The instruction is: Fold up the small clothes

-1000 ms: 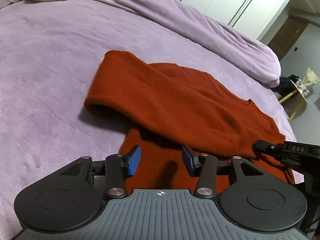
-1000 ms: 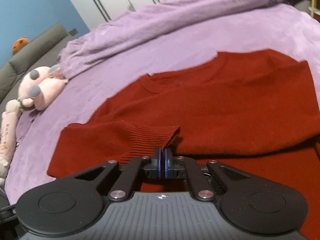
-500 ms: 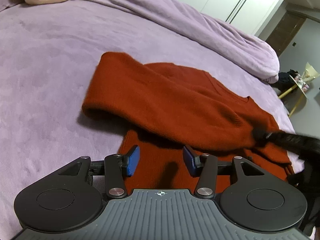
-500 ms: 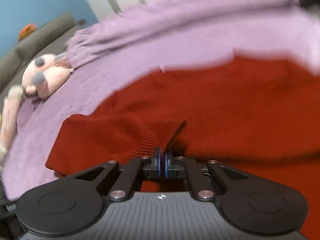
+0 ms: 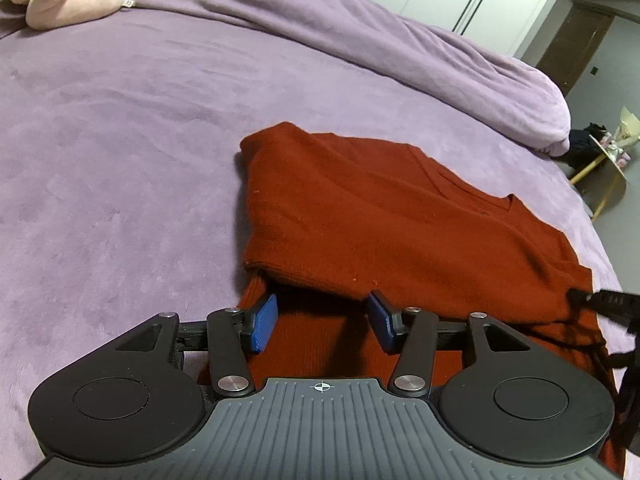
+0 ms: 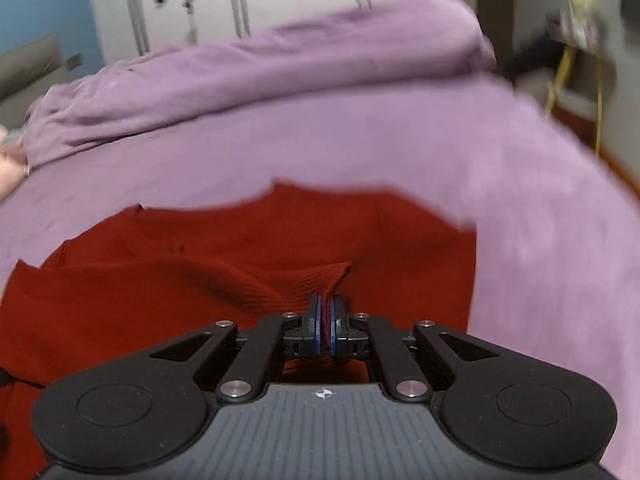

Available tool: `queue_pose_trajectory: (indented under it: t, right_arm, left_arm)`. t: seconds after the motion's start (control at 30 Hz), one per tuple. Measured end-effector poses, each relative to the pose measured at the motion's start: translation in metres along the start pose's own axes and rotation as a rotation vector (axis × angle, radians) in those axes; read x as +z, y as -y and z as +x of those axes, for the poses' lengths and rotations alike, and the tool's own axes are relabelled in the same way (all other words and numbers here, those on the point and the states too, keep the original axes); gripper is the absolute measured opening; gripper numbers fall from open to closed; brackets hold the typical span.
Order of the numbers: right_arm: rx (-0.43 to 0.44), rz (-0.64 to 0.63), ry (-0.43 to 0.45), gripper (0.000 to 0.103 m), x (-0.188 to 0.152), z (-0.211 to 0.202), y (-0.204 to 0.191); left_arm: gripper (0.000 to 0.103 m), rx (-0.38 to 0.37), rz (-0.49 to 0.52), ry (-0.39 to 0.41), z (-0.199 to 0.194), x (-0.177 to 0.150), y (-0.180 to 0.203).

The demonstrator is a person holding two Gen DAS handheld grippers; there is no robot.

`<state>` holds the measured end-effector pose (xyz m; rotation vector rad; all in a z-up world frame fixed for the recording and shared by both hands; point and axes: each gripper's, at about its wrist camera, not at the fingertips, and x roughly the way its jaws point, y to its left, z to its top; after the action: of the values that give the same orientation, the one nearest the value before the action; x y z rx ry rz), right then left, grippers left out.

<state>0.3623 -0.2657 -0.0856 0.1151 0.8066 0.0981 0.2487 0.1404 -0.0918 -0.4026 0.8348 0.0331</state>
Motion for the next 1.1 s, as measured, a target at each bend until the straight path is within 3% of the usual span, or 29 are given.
queue_pose_trajectory:
  t: [0.03,0.07,0.1,0.17,0.2,0.27,0.3,0.4,0.47,0.53,0.73,0.87,1.0,1.1]
  right_arm:
    - [0.030,0.043,-0.016,0.009,-0.003,0.003,0.006]
    - [0.064,0.093,-0.027,0.022,-0.006,0.006,0.013]
    - [0.086,0.128,-0.035,0.029,-0.007,0.009,0.016]
    - [0.124,0.168,-0.029,0.029,-0.006,0.013,0.016]
    - [0.130,0.160,-0.035,0.029,-0.006,0.016,0.013]
    - [0.106,0.044,-0.022,0.003,-0.001,0.018,-0.006]
    - [0.106,0.044,-0.022,0.003,-0.001,0.018,-0.006]
    - [-0.017,-0.160,0.154,0.003,0.008,-0.011,-0.028]
    - [-0.090,-0.199,0.237,0.003,0.016,-0.024,-0.027]
    - [-0.177,-0.213,0.261,0.003,0.017,-0.026,-0.018]
    - [-0.180,-0.119,0.102,0.003,0.005,0.002,0.018]
    - [-0.190,-0.138,0.123,0.003,-0.004,0.001,0.019]
    - [-0.274,-0.236,0.113,0.003,-0.010,0.011,0.010]
    - [-0.340,-0.171,0.102,0.005,-0.006,0.007,0.022]
  left_arm:
    - [0.055,0.000,0.004,0.001,0.000,0.000,0.000]
    - [0.055,0.001,0.007,0.001,0.001,0.001,0.000]
    - [0.055,0.004,0.009,-0.001,0.002,0.001,0.001]
    - [0.055,0.009,0.012,-0.002,0.003,0.003,0.001]
    - [0.055,0.013,0.014,-0.003,0.003,0.004,0.002]
    - [0.055,0.018,0.017,0.001,0.002,0.005,0.005]
    - [0.055,0.023,0.019,0.003,0.001,0.006,0.006]
    - [0.055,0.029,0.045,0.008,-0.001,0.007,0.011]
    - [0.055,0.019,0.065,0.006,-0.001,0.007,0.014]
    - [0.055,-0.007,0.067,-0.013,0.002,0.006,0.017]
    - [0.055,0.015,0.116,-0.017,0.006,0.003,0.030]
    - [0.055,0.020,0.123,-0.016,0.005,0.003,0.030]
    - [0.055,0.026,0.130,-0.043,0.001,0.002,0.032]
    - [0.058,-0.015,0.160,-0.011,-0.017,0.003,0.037]
